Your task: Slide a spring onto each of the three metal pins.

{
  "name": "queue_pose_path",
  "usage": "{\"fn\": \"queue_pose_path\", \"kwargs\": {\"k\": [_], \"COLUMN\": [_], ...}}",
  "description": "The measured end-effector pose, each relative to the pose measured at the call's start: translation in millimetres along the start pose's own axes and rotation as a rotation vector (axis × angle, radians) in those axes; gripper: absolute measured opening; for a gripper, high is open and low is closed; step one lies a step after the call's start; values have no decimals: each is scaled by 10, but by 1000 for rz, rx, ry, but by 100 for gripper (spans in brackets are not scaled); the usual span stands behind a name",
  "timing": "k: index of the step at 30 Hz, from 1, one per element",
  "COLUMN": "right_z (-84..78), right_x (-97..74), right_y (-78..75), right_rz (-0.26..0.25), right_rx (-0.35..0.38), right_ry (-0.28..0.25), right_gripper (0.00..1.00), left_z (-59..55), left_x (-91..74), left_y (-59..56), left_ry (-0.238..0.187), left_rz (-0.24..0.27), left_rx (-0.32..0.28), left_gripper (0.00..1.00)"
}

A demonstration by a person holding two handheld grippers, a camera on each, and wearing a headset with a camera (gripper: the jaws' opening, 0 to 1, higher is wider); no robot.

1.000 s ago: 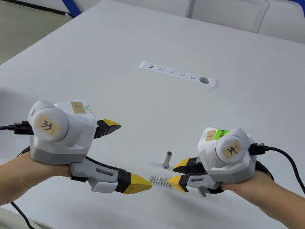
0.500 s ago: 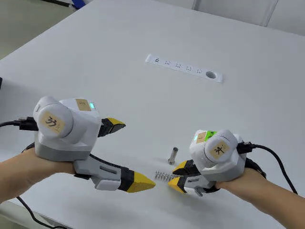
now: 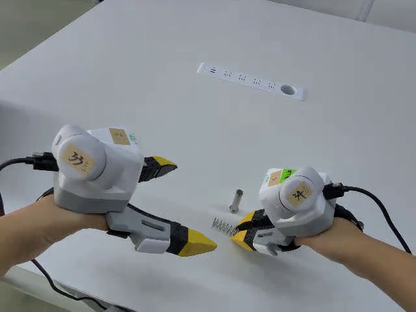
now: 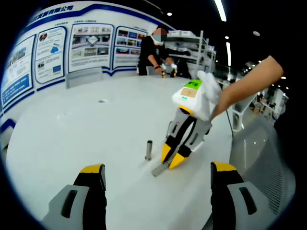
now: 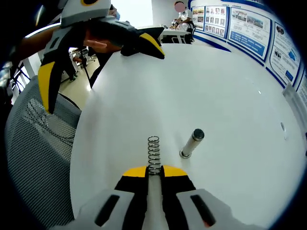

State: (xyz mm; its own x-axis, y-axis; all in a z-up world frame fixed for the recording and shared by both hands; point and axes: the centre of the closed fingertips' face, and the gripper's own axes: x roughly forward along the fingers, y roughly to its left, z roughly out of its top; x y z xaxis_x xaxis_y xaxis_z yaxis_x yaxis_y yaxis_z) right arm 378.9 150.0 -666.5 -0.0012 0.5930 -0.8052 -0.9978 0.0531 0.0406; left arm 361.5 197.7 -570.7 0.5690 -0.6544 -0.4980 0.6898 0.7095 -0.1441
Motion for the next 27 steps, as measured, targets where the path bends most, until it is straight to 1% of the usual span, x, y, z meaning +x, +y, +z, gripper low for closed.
{"fn": "queue_pose_path", "kwargs": {"k": [7, 9, 10, 15, 17, 18, 19, 22, 24, 25, 27], "right_z": [-1, 37, 69, 134, 202, 233, 250, 311, 359, 377, 392], "right_x": [-13, -61, -99, -265, -334, -390, -428, -564, -670, -731, -801], "right_y": [-14, -17, -13, 3, 13, 49, 57, 81, 111, 125, 143], "right_rz": [-5, -3, 1, -2, -2, 14, 15, 7, 10, 9, 9], "right_rx": [11, 20, 24, 0, -42, -43, -45, -80, -95, -107, -129], "right_ry": [1, -19, -32, -60, -100, -120, -127, -143, -156, -159, -157], "right_gripper": [11, 11, 11, 11, 10, 10, 10, 10, 10, 10, 11], "left_z": [18, 26, 31, 52, 66, 87, 103, 160, 206, 234, 268], "left_x": [12, 11, 13, 58, 79, 97, 110, 161, 192, 211, 235], "left_y": [-50, -59, -63, -110, -139, -163, -181, -229, -265, -287, -326], "left_ry": [10, 11, 11, 17, 20, 20, 18, 17, 14, 10, 7], "left_rz": [-13, -16, -17, -33, -41, -47, -53, -66, -74, -78, -89], "left_rx": [11, 14, 15, 23, 32, 40, 45, 66, 88, 100, 113], "left_gripper": [91, 91, 91, 89, 88, 87, 86, 83, 79, 78, 74]}}
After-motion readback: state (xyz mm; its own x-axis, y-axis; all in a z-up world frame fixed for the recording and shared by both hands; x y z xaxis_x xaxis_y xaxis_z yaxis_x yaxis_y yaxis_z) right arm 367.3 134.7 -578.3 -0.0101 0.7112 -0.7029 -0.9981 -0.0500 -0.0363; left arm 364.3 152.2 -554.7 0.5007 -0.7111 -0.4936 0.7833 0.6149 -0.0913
